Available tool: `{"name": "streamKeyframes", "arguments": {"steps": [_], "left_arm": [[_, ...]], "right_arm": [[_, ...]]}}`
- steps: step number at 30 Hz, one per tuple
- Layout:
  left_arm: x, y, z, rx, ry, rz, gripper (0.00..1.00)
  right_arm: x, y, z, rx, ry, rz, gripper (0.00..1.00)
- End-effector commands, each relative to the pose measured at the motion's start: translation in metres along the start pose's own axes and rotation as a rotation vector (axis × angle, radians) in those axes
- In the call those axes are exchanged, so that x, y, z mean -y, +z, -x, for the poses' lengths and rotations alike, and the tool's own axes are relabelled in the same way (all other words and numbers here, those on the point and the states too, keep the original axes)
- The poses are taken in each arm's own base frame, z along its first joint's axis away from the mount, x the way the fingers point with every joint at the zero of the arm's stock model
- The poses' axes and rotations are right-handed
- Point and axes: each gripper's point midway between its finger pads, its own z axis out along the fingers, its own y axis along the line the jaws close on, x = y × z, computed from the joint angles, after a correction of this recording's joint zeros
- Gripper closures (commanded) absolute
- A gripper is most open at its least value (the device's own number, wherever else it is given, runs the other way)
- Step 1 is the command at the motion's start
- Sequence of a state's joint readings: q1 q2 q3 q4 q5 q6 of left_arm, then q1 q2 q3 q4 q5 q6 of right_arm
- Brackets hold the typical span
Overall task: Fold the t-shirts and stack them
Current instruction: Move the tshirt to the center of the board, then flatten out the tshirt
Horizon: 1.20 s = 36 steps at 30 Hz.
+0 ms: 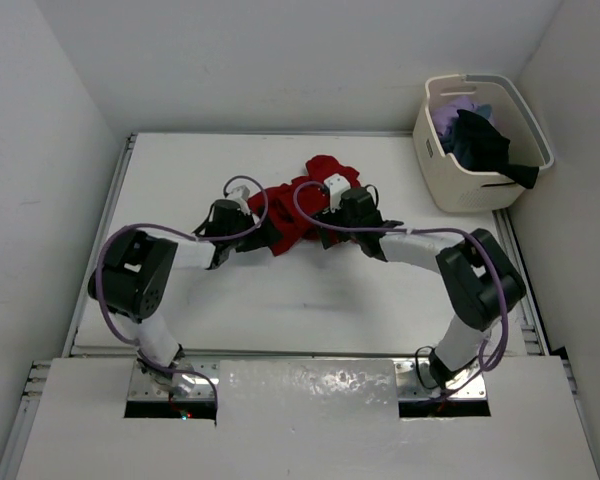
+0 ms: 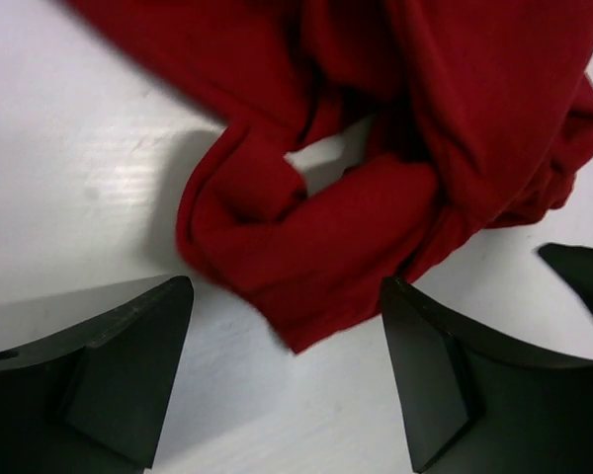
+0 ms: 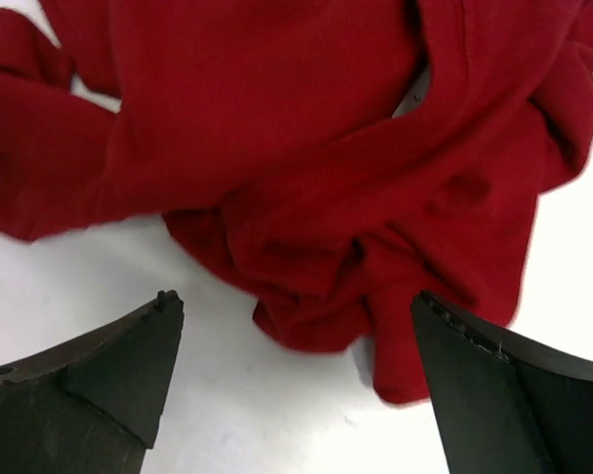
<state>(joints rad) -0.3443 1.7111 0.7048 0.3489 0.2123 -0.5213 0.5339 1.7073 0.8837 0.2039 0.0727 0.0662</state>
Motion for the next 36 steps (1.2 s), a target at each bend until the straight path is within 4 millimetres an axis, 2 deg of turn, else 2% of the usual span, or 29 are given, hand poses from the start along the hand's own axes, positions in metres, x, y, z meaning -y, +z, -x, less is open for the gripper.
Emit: {"name": "streamKeyframes", "arguments": {"steps": [1, 3, 4, 5, 6, 8, 9, 12, 13, 18, 19, 23, 26, 27, 28, 29, 30, 31, 32, 33, 34, 35, 36], "left_arm": [[0.022, 0.014, 0.013, 0.024, 0.01, -0.109, 0.3], [0.028, 0.017, 0.017, 0.03, 0.019, -0.134, 0.41], [0.028, 0.019, 0.018, 0.03, 0.018, -0.133, 0.52], [0.03, 0.02, 0.021, 0.039, 0.023, -0.138, 0.58], [0.031, 0.021, 0.022, 0.04, 0.025, -0.14, 0.72], [0.033, 0.022, 0.026, 0.054, 0.027, -0.145, 0.85], [0.033, 0.023, 0.028, 0.061, 0.027, -0.144, 1.0], [0.035, 0.022, 0.036, 0.086, 0.035, -0.144, 1.0], [0.037, 0.021, 0.04, 0.098, 0.042, -0.142, 1.0], [0.04, 0.014, 0.051, 0.136, 0.064, -0.13, 1.0], [0.041, 0.012, 0.053, 0.144, 0.065, -0.13, 1.0], [0.043, 0.002, 0.062, 0.19, 0.081, -0.124, 1.0], [0.045, -0.014, 0.082, 0.271, 0.088, -0.09, 1.0], [0.046, -0.026, 0.099, 0.342, 0.085, -0.061, 1.0], [0.045, -0.034, 0.107, 0.38, 0.088, -0.04, 1.0], [0.038, -0.042, 0.121, 0.444, 0.079, 0.02, 1.0], [0.042, -0.058, 0.136, 0.498, 0.091, 0.038, 1.0], [0.043, -0.068, 0.147, 0.54, 0.083, 0.061, 1.0], [0.036, -0.08, 0.163, 0.6, 0.083, 0.127, 1.0], [0.039, -0.096, 0.173, 0.636, 0.085, 0.15, 1.0], [0.046, -0.11, 0.189, 0.687, 0.085, 0.158, 1.0], [0.049, -0.12, 0.199, 0.717, 0.104, 0.173, 1.0], [0.054, -0.142, 0.213, 0.781, 0.1, 0.188, 1.0]], "right_arm": [[0.002, 0.017, 0.038, 0.147, 0.06, -0.033, 0.07], [0.004, 0.025, 0.038, 0.147, 0.065, -0.047, 0.12], [0.003, 0.031, 0.037, 0.138, 0.073, -0.044, 0.14], [0.0, 0.034, 0.037, 0.141, 0.075, -0.032, 0.15], [-0.001, 0.037, 0.038, 0.151, 0.091, -0.027, 0.19], [-0.007, 0.046, 0.039, 0.172, 0.094, 0.008, 0.27], [-0.01, 0.049, 0.04, 0.182, 0.101, 0.023, 0.33], [-0.011, 0.052, 0.041, 0.208, 0.114, 0.023, 0.43], [-0.008, 0.049, 0.049, 0.241, 0.118, 0.009, 0.5], [-0.001, 0.044, 0.061, 0.291, 0.143, -0.024, 0.74], [0.001, 0.045, 0.059, 0.284, 0.156, -0.039, 1.0], [0.011, 0.042, 0.056, 0.281, 0.164, -0.087, 1.0], [0.033, 0.026, 0.065, 0.293, 0.183, -0.166, 1.0], [0.05, 0.011, 0.072, 0.311, 0.198, -0.219, 1.0], [0.06, 0.003, 0.075, 0.323, 0.21, -0.251, 1.0], [0.07, -0.006, 0.079, 0.337, 0.221, -0.279, 1.0], [0.09, -0.025, 0.086, 0.359, 0.246, -0.325, 1.0], [0.1, -0.035, 0.091, 0.378, 0.26, -0.345, 1.0], [0.118, -0.045, 0.093, 0.392, 0.275, -0.37, 1.0], [0.123, -0.055, 0.099, 0.405, 0.277, -0.371, 1.0], [0.129, -0.076, 0.116, 0.458, 0.274, -0.38, 1.0], [0.133, -0.088, 0.124, 0.48, 0.256, -0.394, 1.0], [0.138, -0.102, 0.134, 0.5, 0.213, -0.418, 1.0]]}}
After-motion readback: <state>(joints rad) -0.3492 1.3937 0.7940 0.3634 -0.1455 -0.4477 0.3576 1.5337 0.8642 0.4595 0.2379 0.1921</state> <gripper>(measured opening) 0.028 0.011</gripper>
